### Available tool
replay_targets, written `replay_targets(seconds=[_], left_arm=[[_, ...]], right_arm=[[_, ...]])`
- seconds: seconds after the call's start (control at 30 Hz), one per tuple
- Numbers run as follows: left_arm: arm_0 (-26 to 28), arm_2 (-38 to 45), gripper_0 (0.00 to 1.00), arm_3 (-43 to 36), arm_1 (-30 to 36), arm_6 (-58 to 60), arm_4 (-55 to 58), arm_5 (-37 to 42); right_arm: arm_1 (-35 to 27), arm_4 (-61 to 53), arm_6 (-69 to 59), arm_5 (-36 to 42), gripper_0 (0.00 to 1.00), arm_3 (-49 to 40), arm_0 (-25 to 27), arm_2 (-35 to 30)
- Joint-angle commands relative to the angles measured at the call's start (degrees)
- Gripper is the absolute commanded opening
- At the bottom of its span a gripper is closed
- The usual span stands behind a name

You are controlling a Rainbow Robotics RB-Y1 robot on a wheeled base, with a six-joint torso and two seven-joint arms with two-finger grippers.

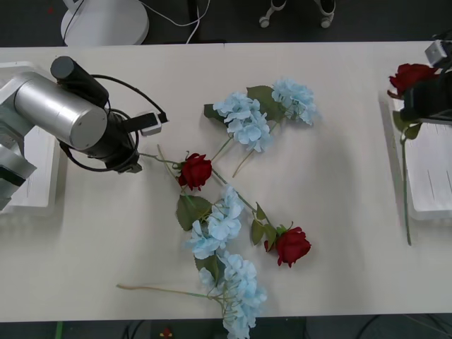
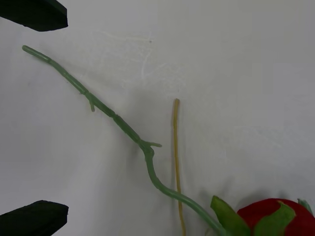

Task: Put the red flowers into the right box and the blue flowers into the left box

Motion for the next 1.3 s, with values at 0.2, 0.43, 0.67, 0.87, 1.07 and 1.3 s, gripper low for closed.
replay_targets(seconds=[0.2, 0.43, 0.67, 0.87, 1.07, 1.3], left_arm=[[-4.69, -8.56, 1.00, 0.76, 1.55, -5.16, -1.79, -2.24], [-8.11, -8.82, 1.00, 8.06, -3.63, -5.77, -3.28, -1.71], [-9.96, -8.82, 0.98, 14.38, -8.03, -6.48, -6.00, -4.78], [-9.96, -8.73, 0.60, 16.58, -10.75, -7.09, -8.11, -6.10], [-9.96, -8.82, 0.00, 17.64, -12.33, -7.27, -9.52, -6.10], [-9.96, -8.73, 0.00, 17.99, -12.51, -7.27, -8.91, -6.19]], right_arm=[[-9.76, 12.35, 10.88, -2.74, 0.00, 3.33, -3.90, -0.29], [-8.53, 19.03, 21.78, -13.64, 0.00, 11.16, -3.90, 0.33], [-4.57, 21.67, 25.38, -28.23, 0.00, 20.30, -4.08, 1.03], [-0.71, 23.60, 24.59, -33.94, 0.00, 25.75, -4.08, 1.12], [1.14, 25.10, 24.15, -39.22, 0.14, 31.19, -4.25, 1.12], [1.31, 24.66, 23.62, -39.83, 0.50, 36.20, -6.36, 1.12]])
